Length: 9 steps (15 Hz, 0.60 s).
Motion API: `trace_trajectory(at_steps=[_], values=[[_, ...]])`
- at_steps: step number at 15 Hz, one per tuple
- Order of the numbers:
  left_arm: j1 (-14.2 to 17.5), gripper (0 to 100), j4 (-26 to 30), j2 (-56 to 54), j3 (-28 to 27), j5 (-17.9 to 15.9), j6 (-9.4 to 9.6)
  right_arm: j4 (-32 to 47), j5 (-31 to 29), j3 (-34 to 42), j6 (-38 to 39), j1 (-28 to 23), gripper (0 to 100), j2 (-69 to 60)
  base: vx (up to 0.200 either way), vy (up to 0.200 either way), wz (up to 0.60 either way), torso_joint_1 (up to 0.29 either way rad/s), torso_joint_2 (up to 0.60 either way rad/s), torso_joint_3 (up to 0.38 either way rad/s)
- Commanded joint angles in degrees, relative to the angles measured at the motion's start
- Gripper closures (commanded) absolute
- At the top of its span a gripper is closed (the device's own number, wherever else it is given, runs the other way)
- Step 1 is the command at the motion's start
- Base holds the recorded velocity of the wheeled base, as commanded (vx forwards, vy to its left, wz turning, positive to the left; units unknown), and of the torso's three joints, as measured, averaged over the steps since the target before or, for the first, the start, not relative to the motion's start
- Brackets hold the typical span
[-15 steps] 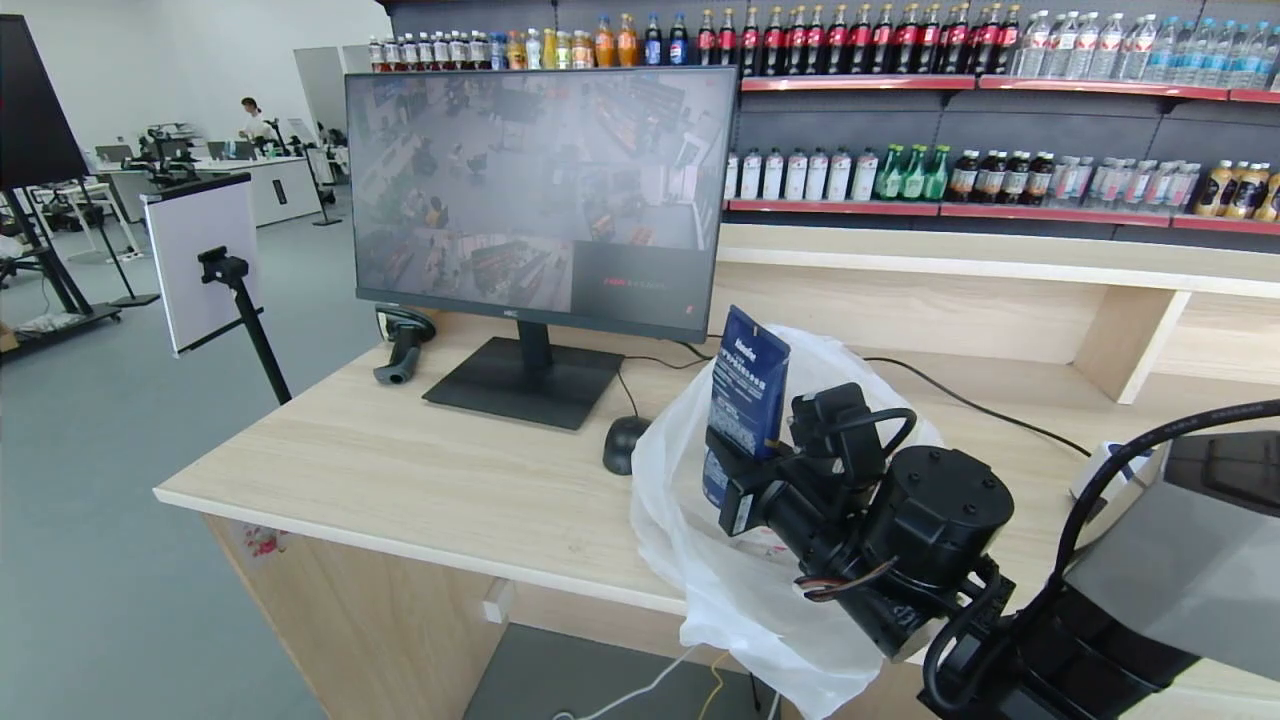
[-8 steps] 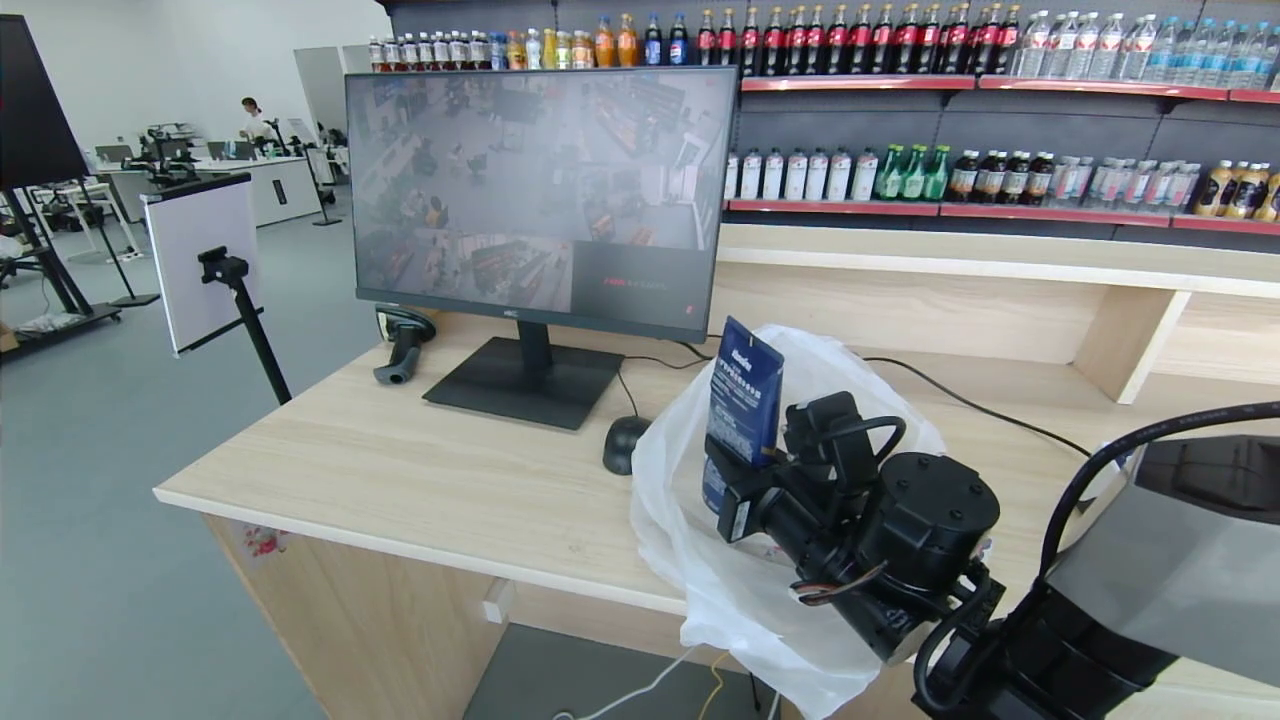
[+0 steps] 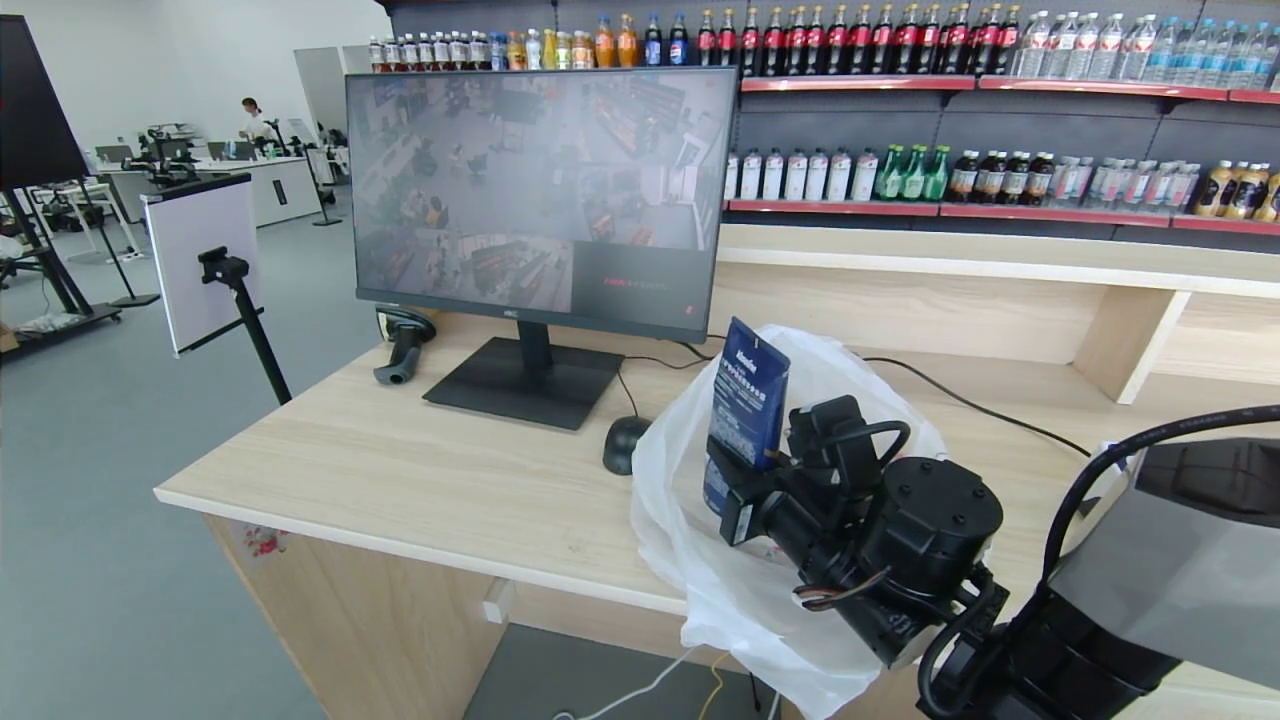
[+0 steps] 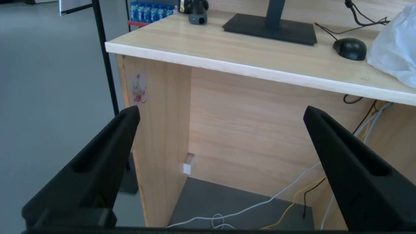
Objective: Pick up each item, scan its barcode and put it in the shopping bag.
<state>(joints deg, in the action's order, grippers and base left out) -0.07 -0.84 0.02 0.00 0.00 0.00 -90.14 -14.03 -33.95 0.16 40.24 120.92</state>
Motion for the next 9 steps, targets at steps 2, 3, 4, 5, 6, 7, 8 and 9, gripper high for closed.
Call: trace_trajectory(at_steps=[2,3,4,5,6,7,8,9], values=[[0.0,0,0.0,0.0,0.0,0.0,0.00,0.1,0.0,0.9,0.1,0.0,100,0.6,0.000,0.000,0.00,0.000,0.00,0.000],[0.0,0,0.0,0.0,0.0,0.0,0.00,0.1,0.0,0.9,0.1,0.0,100,0.6,0.000,0.000,0.00,0.000,0.00,0.000],[0.0,0,0.0,0.0,0.0,0.1,0.00,0.1,0.0,0.6,0.1,0.0,100,0.8,0.000,0.000,0.00,0.000,0.00,0.000],[0.0,0,0.1,0.0,0.0,0.1,0.00,0.1,-0.1,0.6,0.1,0.0,0,0.5,0.000,0.000,0.00,0.000,0.00,0.000],[0.0,0,0.1,0.0,0.0,0.0,0.00,0.1,-0.1,0.7,0.8,0.0,0,0.3,0.000,0.000,0.00,0.000,0.00,0.000],[0.0,0,0.1,0.0,0.0,0.0,0.00,0.1,-0.1,0.8,1.2,0.0,0,0.0,0.000,0.000,0.00,0.000,0.00,0.000],[0.0,0,0.1,0.0,0.0,0.0,0.00,0.1,-0.1,1.0,1.2,0.0,0,-0.3,0.000,0.000,0.00,0.000,0.00,0.000],[0.0,0,0.1,0.0,0.0,0.1,-0.09,0.1,-0.1,1.0,1.2,-0.1,0,-0.5,0.000,0.000,0.00,0.000,0.00,0.000]])
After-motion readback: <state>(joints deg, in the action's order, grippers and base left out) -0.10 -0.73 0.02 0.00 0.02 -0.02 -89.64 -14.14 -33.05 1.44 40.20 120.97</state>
